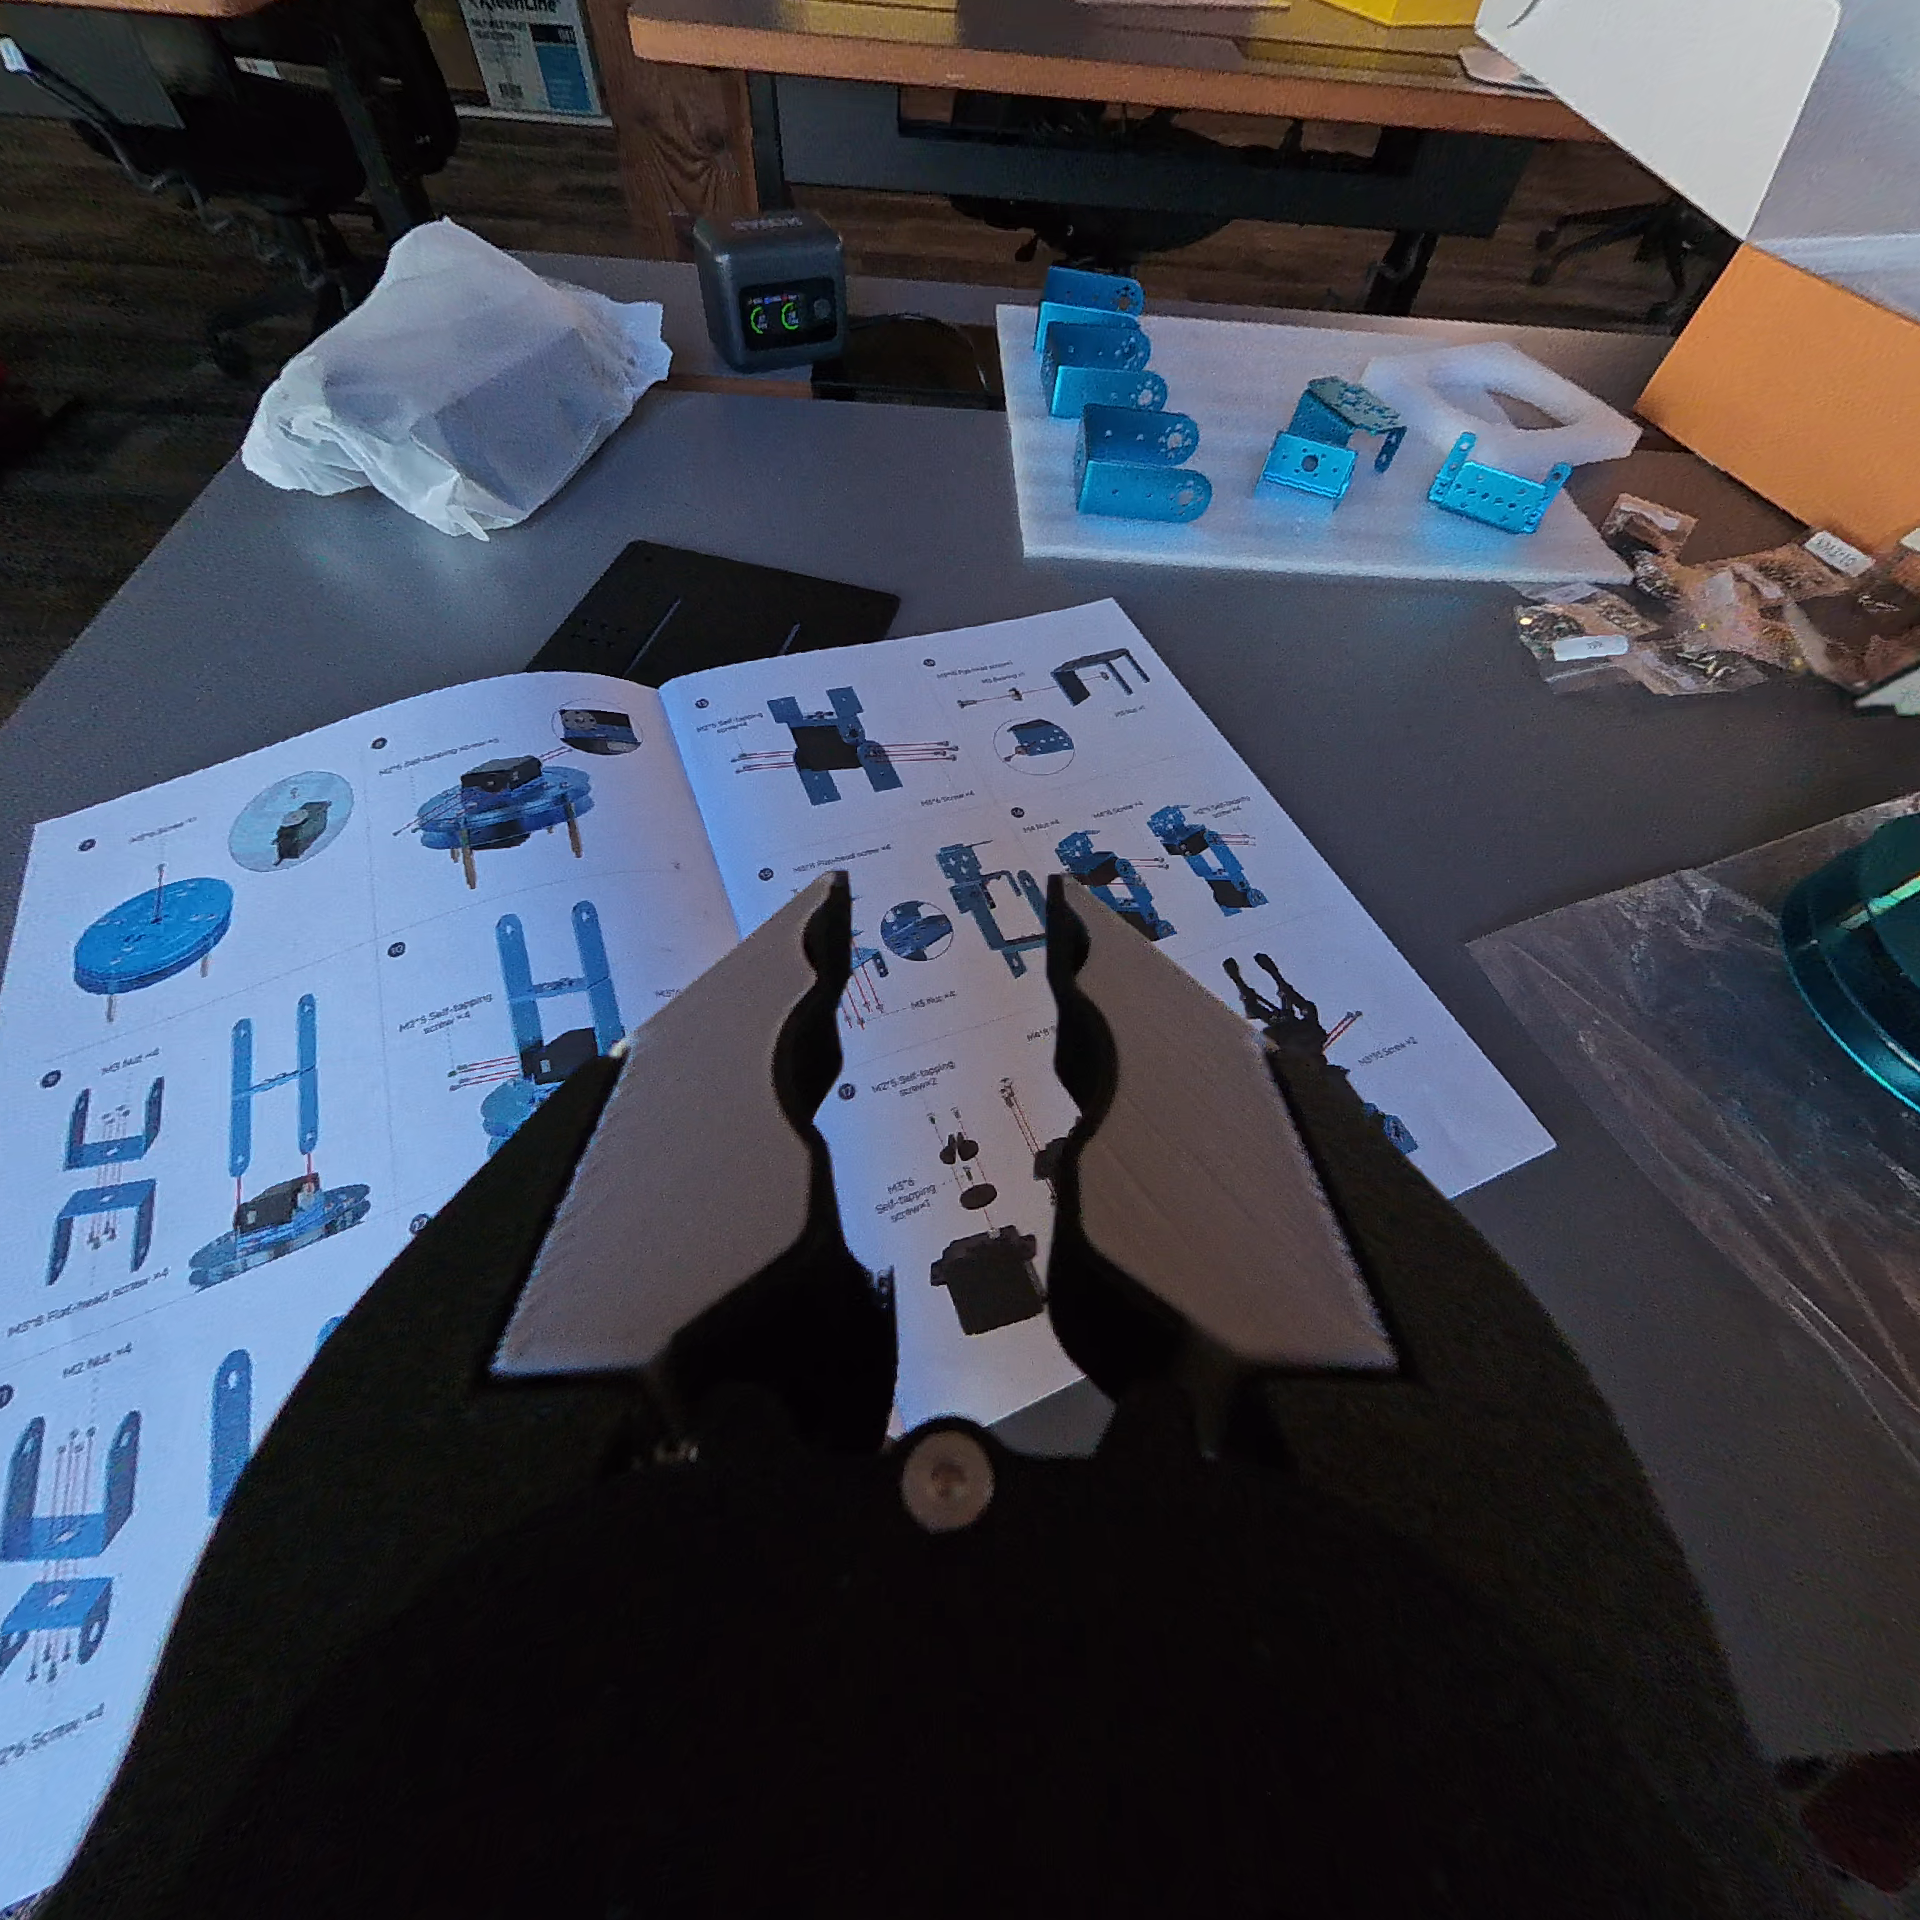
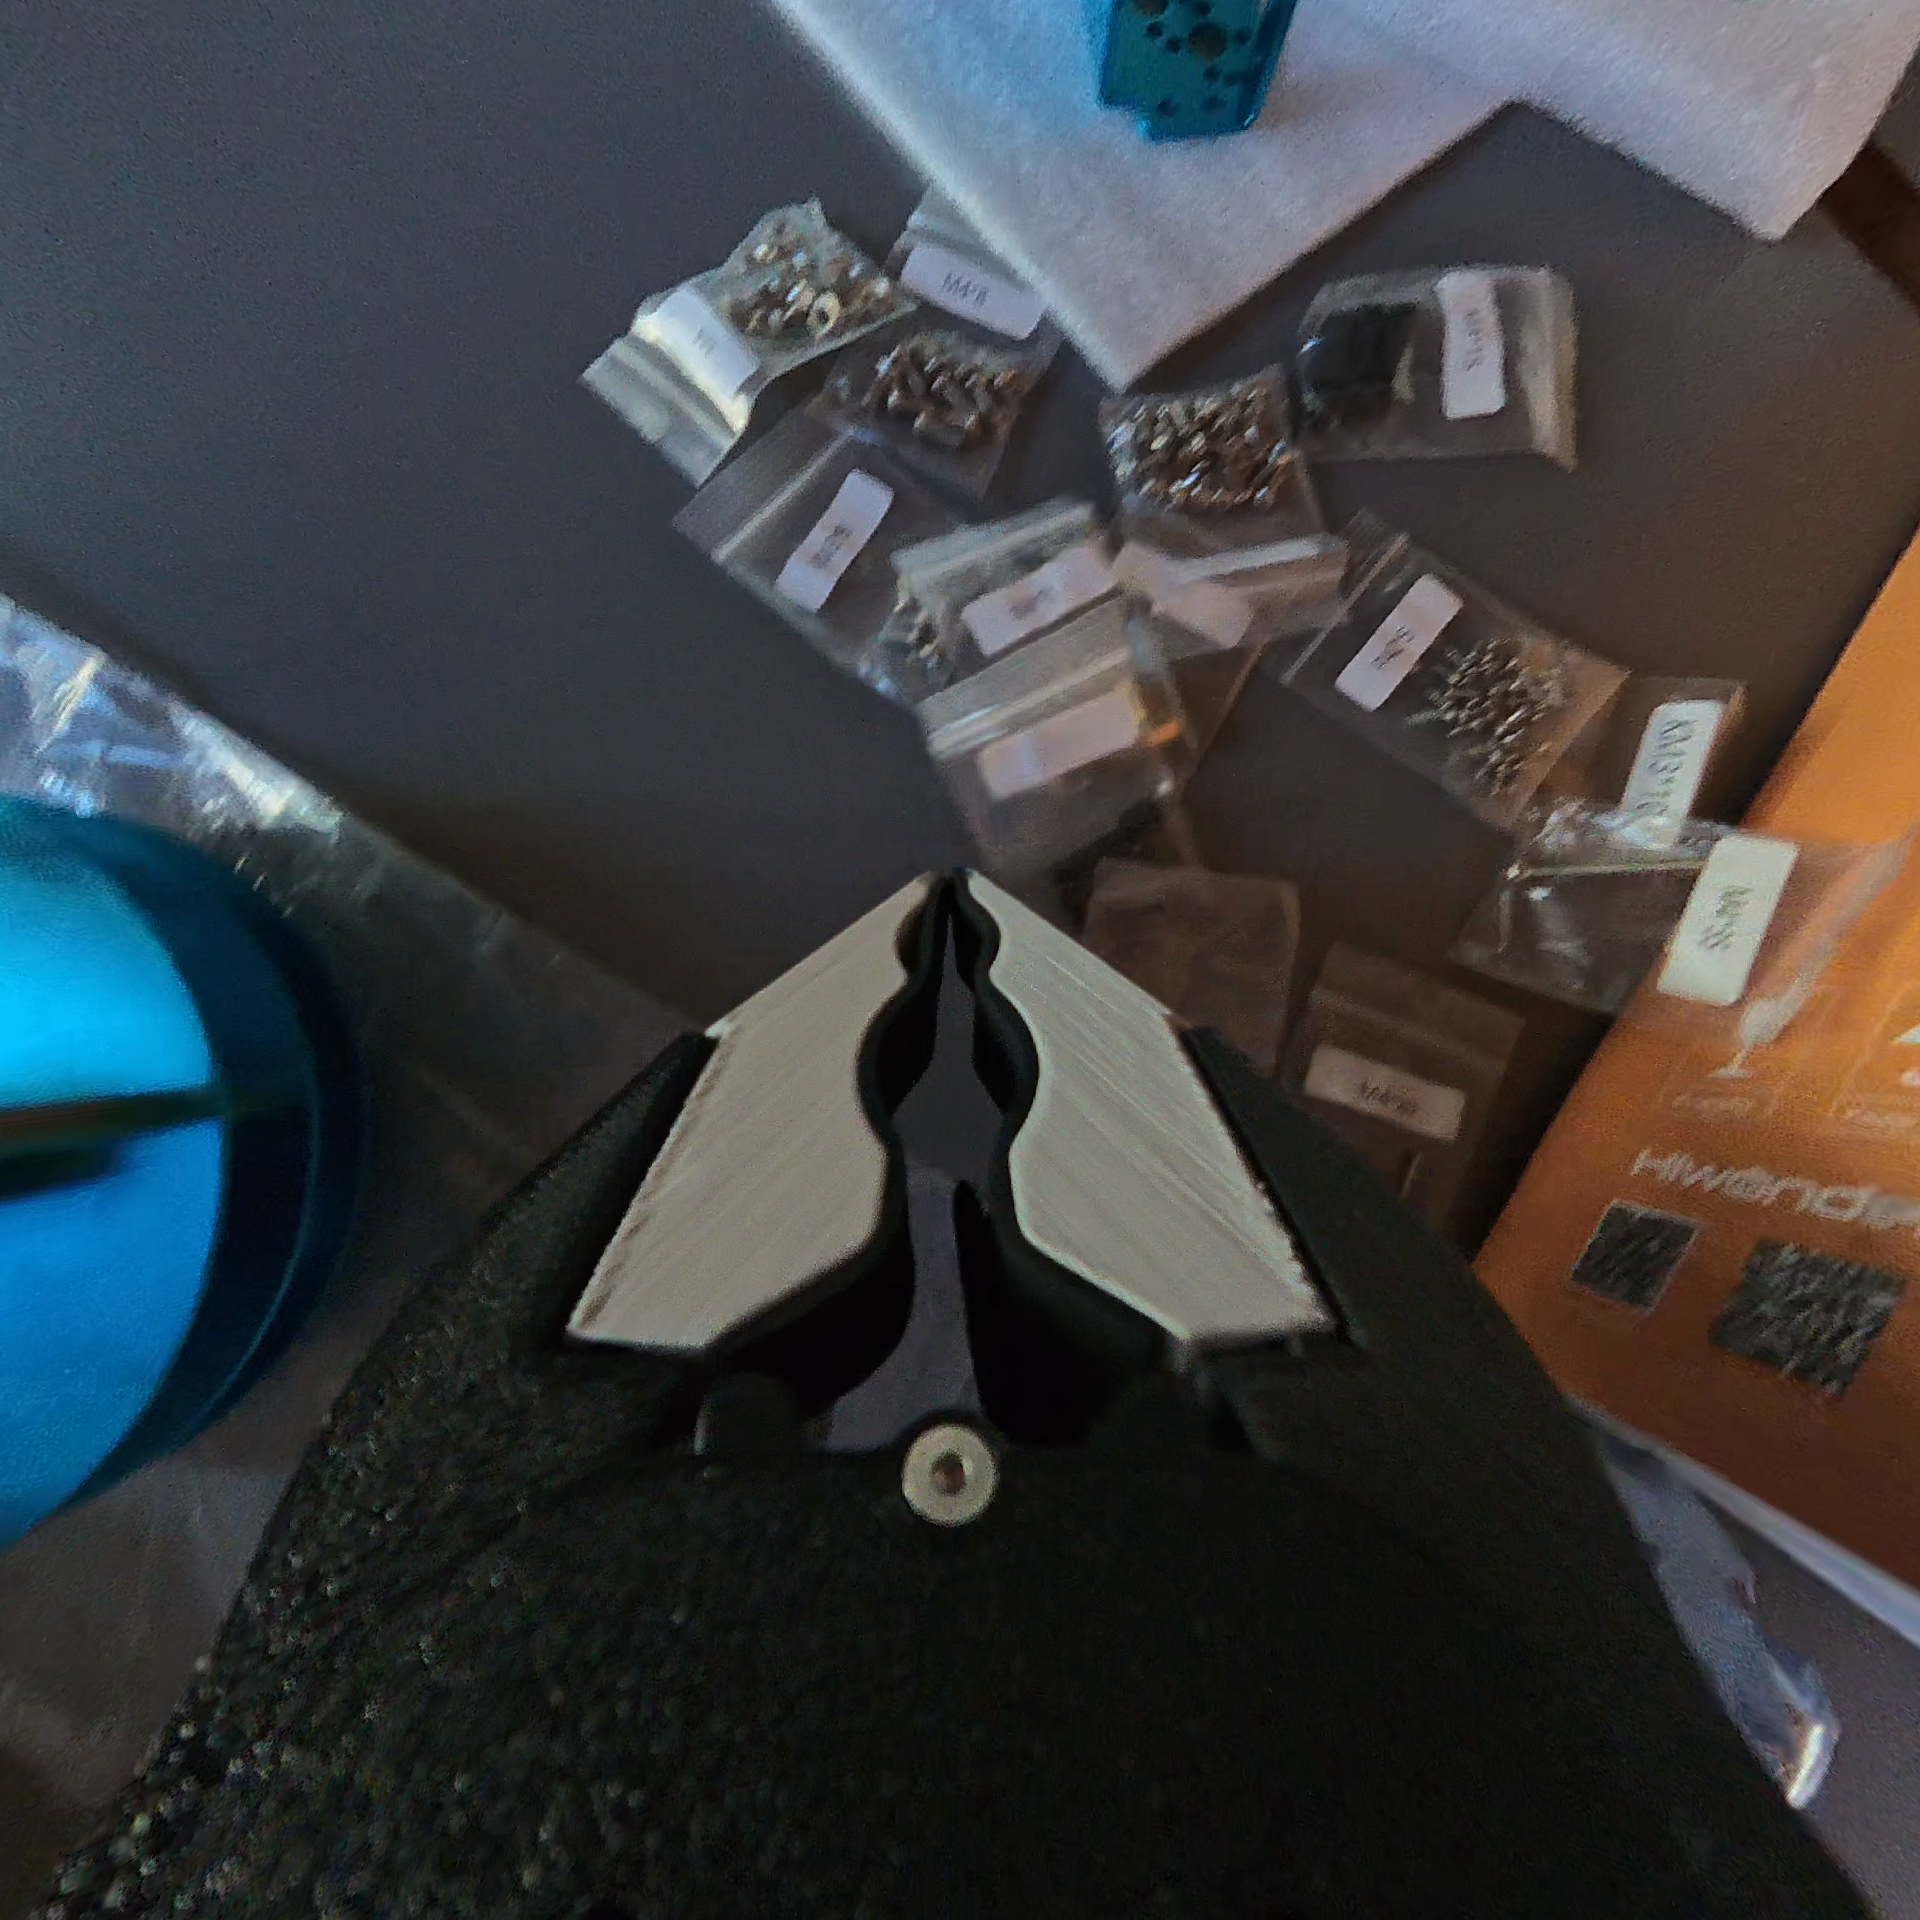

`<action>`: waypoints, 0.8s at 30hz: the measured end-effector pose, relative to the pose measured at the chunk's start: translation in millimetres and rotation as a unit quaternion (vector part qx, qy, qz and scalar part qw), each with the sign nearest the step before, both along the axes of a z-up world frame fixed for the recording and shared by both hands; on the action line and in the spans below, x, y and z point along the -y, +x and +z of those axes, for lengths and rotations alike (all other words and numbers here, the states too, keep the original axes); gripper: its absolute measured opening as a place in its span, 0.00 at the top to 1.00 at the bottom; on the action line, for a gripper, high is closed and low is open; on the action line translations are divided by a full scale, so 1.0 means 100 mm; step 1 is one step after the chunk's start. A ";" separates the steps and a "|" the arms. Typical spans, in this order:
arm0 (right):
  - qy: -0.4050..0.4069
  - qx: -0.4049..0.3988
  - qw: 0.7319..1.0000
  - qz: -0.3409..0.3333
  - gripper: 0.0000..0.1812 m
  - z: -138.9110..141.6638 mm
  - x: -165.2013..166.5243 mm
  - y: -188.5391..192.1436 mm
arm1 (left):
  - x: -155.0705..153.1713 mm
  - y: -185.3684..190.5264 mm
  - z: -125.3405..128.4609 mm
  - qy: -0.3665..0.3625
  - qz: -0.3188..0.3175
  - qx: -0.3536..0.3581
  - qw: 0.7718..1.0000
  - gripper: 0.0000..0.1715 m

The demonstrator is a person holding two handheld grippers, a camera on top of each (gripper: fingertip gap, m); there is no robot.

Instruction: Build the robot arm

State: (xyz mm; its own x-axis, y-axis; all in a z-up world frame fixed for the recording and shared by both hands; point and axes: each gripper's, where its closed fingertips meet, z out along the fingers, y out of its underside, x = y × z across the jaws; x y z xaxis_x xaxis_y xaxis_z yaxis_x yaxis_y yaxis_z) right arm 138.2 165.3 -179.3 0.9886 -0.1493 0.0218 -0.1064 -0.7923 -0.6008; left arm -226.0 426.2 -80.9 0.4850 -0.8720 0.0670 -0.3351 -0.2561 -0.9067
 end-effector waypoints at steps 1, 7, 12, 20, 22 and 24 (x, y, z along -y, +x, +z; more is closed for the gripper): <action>-0.008 -0.005 1.000 0.009 1.00 -0.01 0.06 -0.06 | 0.01 0.00 0.01 0.000 -0.001 0.002 1.000 0.79; 0.056 0.032 0.998 -0.002 0.89 0.22 -0.06 0.03 | 0.06 0.09 0.08 0.011 -0.007 0.004 1.000 0.79; 0.009 0.021 1.000 -0.012 0.80 0.01 -0.23 0.17 | 0.12 0.22 0.09 0.017 -0.022 0.001 1.000 0.79; 0.025 -0.032 0.999 0.016 0.90 0.04 -0.08 -0.14 | 0.11 0.23 0.13 0.024 -0.018 0.003 1.000 0.78; 0.046 -0.009 0.999 0.000 0.86 0.15 -0.11 -0.03 | 0.09 0.21 0.12 0.027 -0.013 -0.002 1.000 0.78; 0.054 0.013 0.998 -0.021 0.78 0.19 -0.15 0.11 | 0.08 0.19 0.14 0.029 -0.009 0.000 1.000 0.79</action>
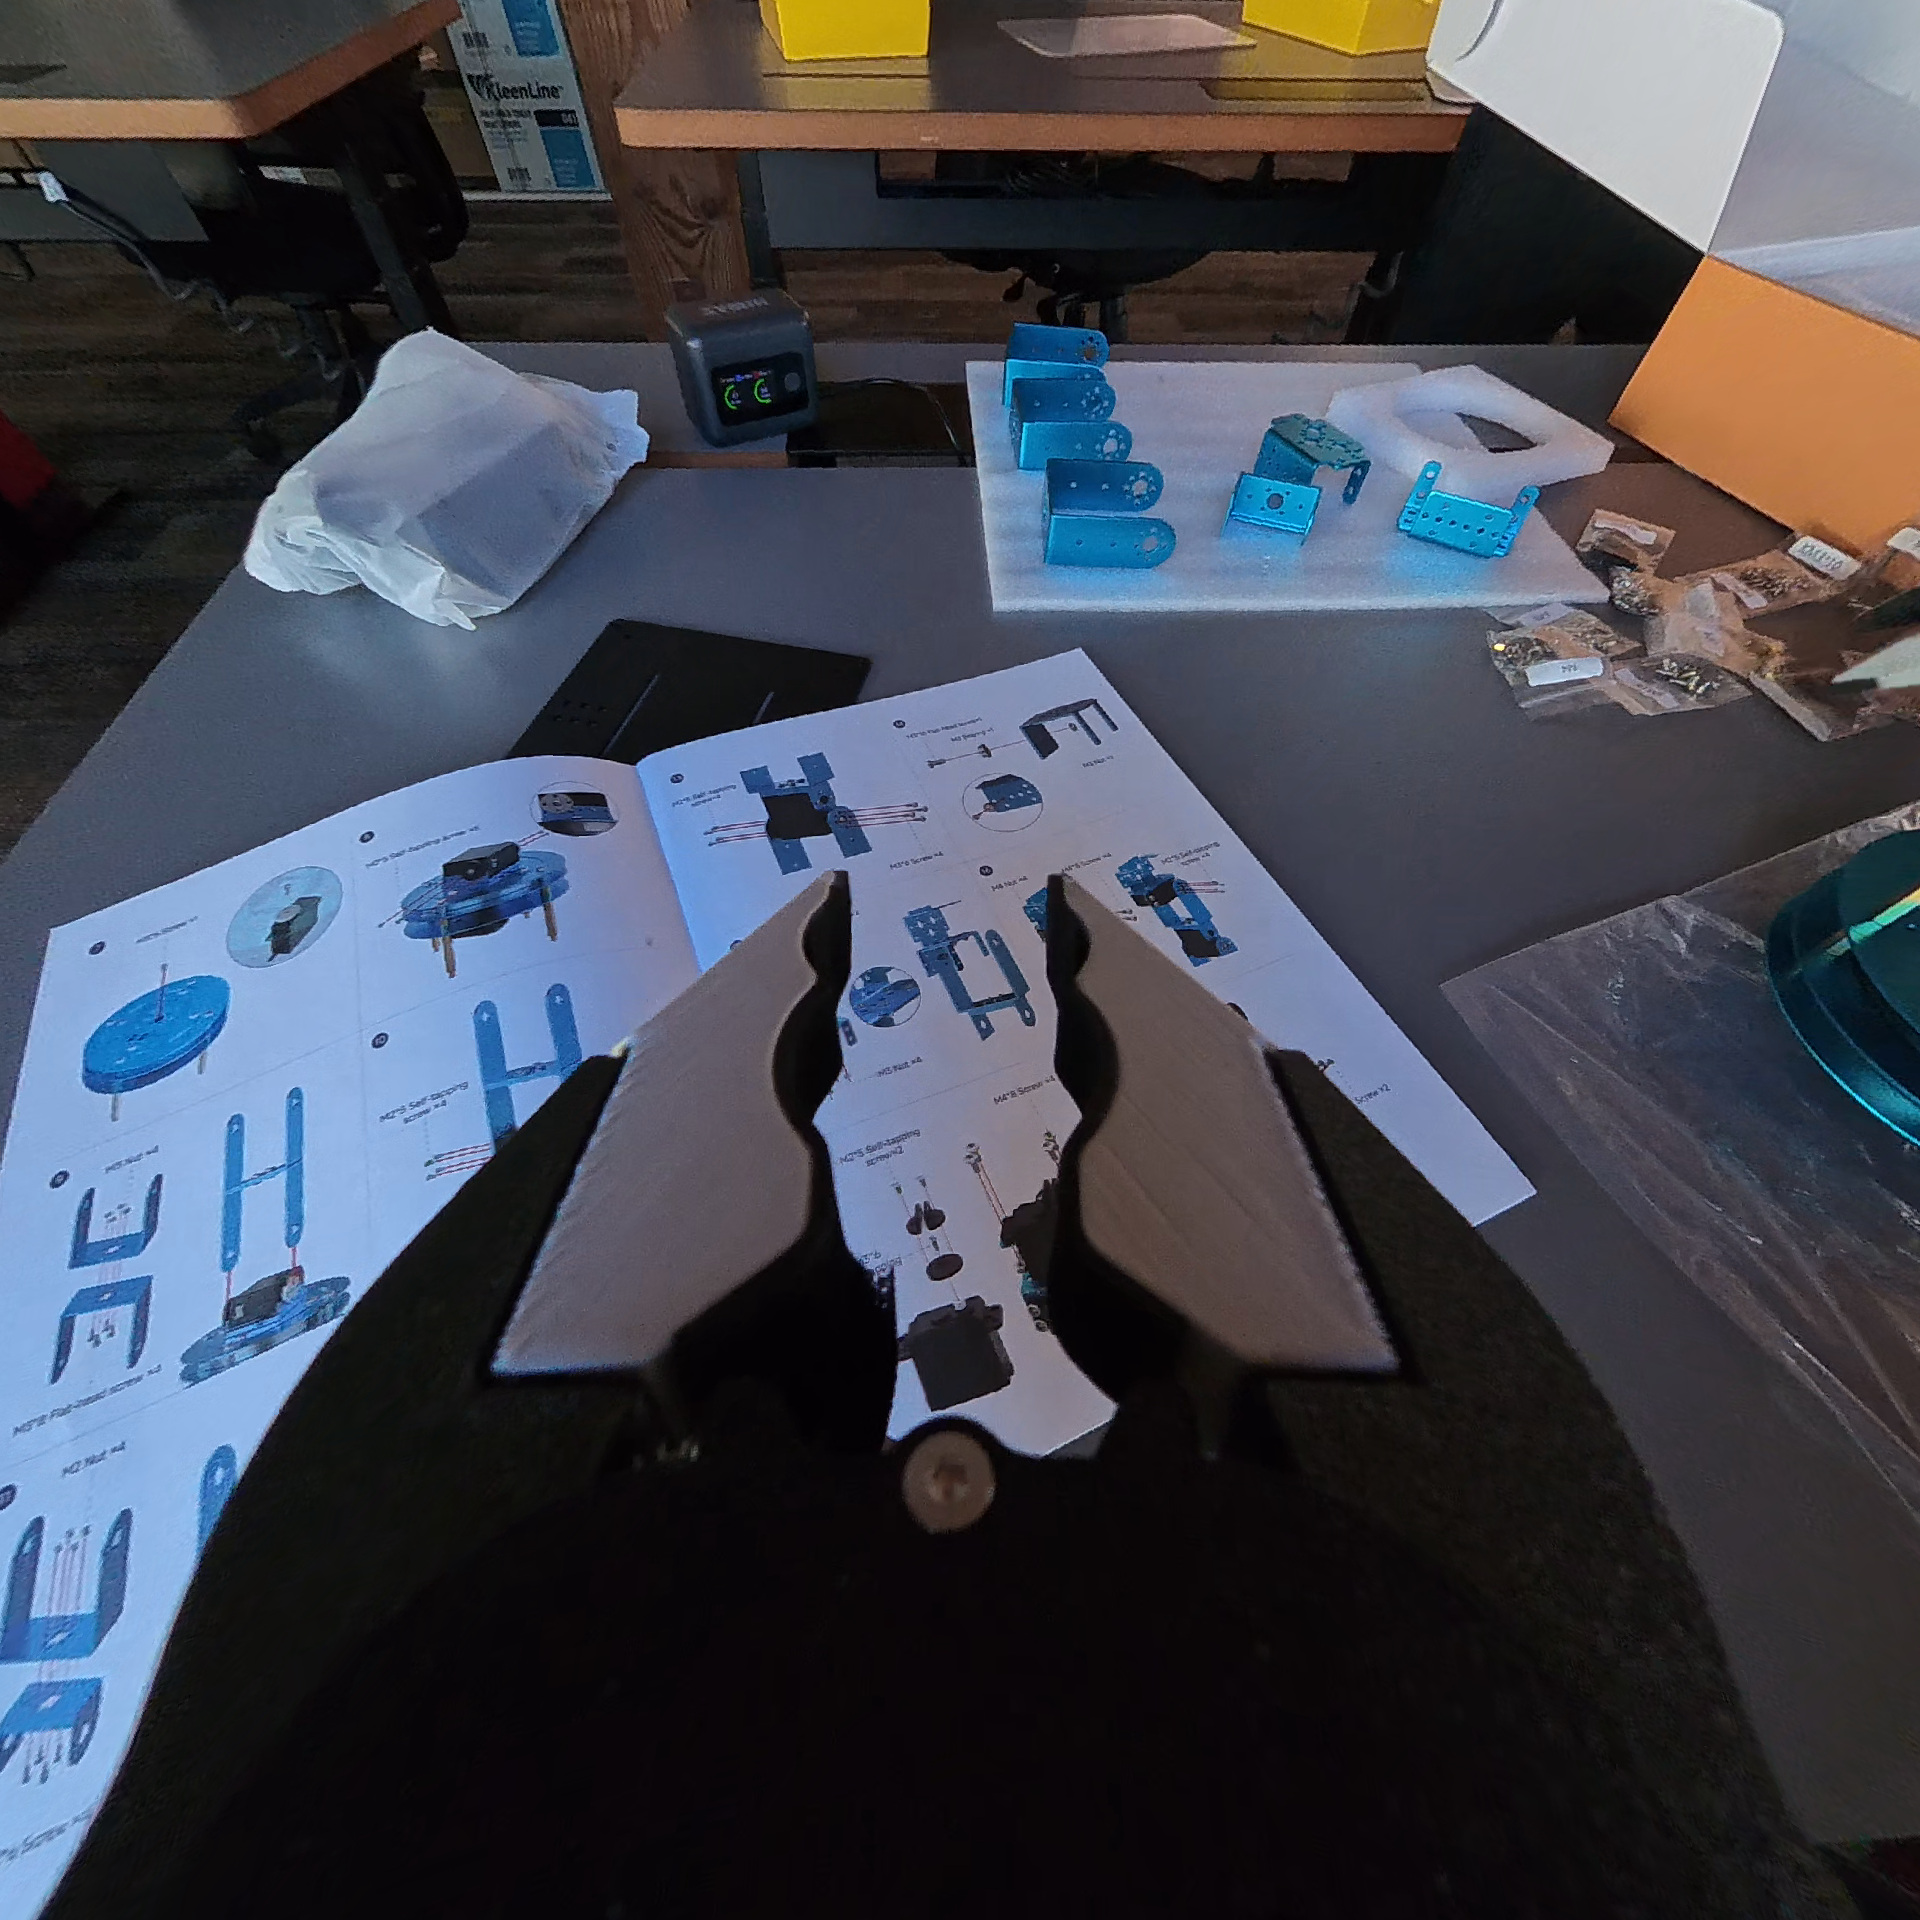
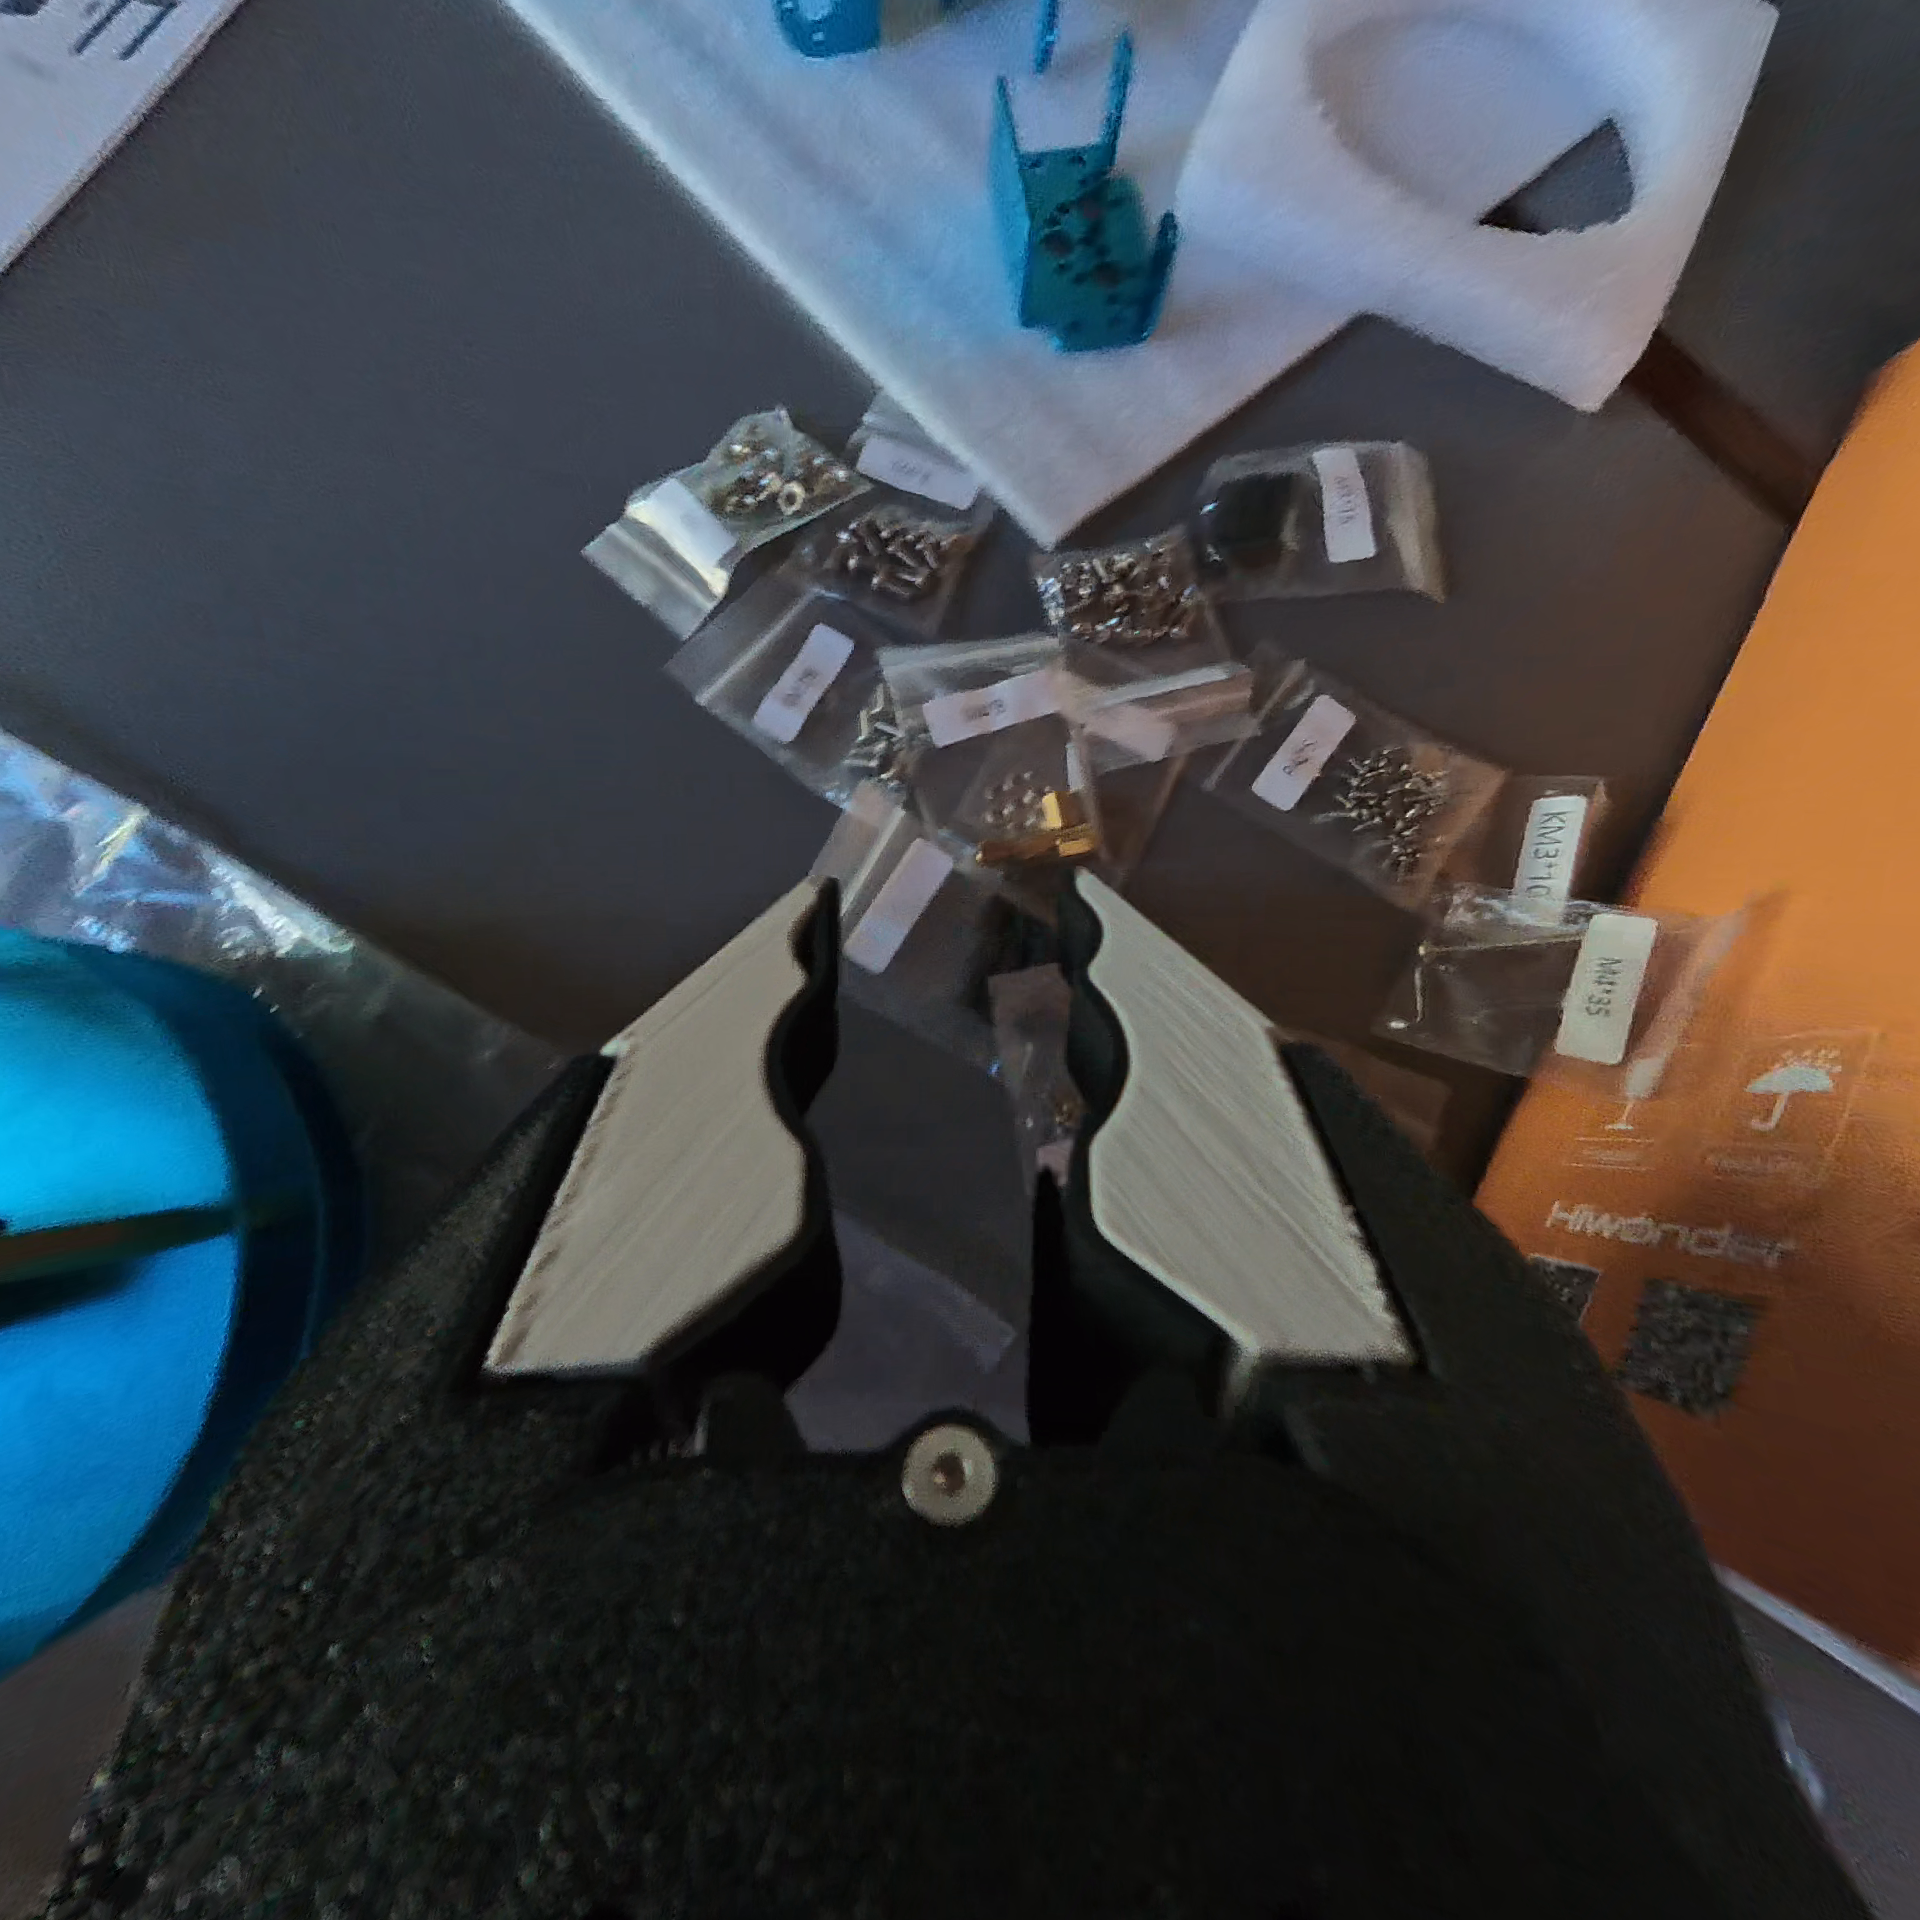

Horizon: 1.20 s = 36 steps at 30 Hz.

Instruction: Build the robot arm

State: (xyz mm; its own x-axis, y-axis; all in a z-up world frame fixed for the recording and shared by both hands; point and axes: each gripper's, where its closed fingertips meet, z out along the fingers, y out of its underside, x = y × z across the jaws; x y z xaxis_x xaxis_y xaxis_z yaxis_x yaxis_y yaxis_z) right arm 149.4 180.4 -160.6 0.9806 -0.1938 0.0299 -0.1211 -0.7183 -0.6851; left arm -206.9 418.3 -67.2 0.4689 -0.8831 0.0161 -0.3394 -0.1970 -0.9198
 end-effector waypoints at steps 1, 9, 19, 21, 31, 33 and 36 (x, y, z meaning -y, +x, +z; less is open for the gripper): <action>-0.004 -0.007 1.000 -0.002 0.72 -0.04 -0.02 0.02 | 0.00 -0.01 0.01 0.000 0.001 0.002 1.000 0.79; -0.007 -0.087 0.996 0.023 0.78 -0.21 -0.08 -0.18 | -0.03 -0.01 -0.03 -0.005 0.002 -0.001 1.000 0.79; 0.064 -0.060 0.996 -0.025 0.78 0.00 -0.07 -0.02 | -0.02 0.06 -0.13 -0.008 -0.002 -0.016 1.000 0.78; 0.071 -0.029 0.994 -0.072 0.79 0.02 -0.12 0.19 | -0.04 0.06 -0.15 -0.007 0.001 -0.021 1.000 0.78; 0.006 -0.044 0.991 -0.126 0.82 -0.17 -0.36 0.64 | -0.07 0.00 -0.09 -0.002 0.010 -0.017 1.000 0.78; -0.004 -0.048 0.992 -0.119 0.81 -0.23 -0.39 0.61 | -0.07 -0.01 -0.08 -0.001 0.010 -0.014 1.000 0.79; -0.019 -0.012 0.995 -0.096 0.84 -0.23 -0.40 0.57 | -0.05 0.02 -0.08 -0.004 0.004 -0.012 1.000 0.79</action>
